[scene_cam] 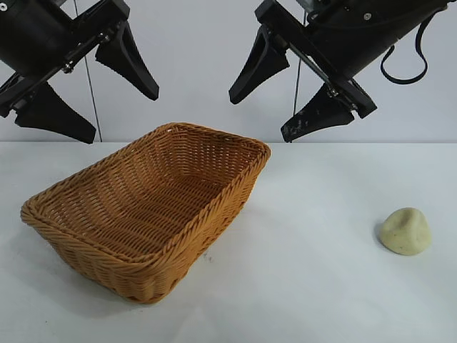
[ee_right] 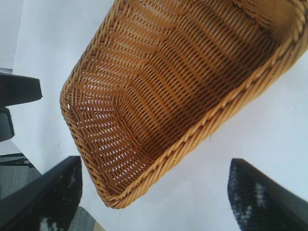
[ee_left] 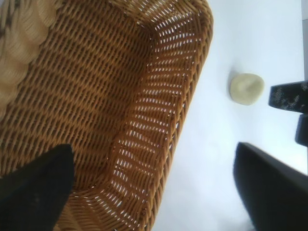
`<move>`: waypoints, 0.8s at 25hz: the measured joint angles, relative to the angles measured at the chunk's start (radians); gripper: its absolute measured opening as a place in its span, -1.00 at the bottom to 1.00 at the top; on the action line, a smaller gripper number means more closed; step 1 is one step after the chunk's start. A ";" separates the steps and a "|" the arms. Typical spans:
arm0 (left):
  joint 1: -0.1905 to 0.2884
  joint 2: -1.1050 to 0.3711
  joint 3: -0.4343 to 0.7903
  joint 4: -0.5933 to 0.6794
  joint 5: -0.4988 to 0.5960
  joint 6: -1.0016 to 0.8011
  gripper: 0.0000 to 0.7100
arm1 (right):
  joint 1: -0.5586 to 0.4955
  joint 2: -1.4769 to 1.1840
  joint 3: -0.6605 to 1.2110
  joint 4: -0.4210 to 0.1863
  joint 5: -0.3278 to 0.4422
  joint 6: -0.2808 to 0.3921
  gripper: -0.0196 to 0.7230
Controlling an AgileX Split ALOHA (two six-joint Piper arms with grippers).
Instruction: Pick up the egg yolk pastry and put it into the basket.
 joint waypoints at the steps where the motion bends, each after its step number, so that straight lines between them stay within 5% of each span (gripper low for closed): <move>1: 0.000 0.000 0.000 0.000 0.004 0.000 0.94 | 0.000 0.000 0.000 0.000 0.000 0.000 0.59; 10: 0.020 -0.063 0.020 0.096 0.086 -0.095 0.94 | 0.000 0.000 0.000 0.000 0.002 0.000 0.59; 20: 0.012 -0.274 0.241 0.160 0.042 -0.357 0.94 | 0.000 0.000 0.000 0.000 0.002 0.000 0.59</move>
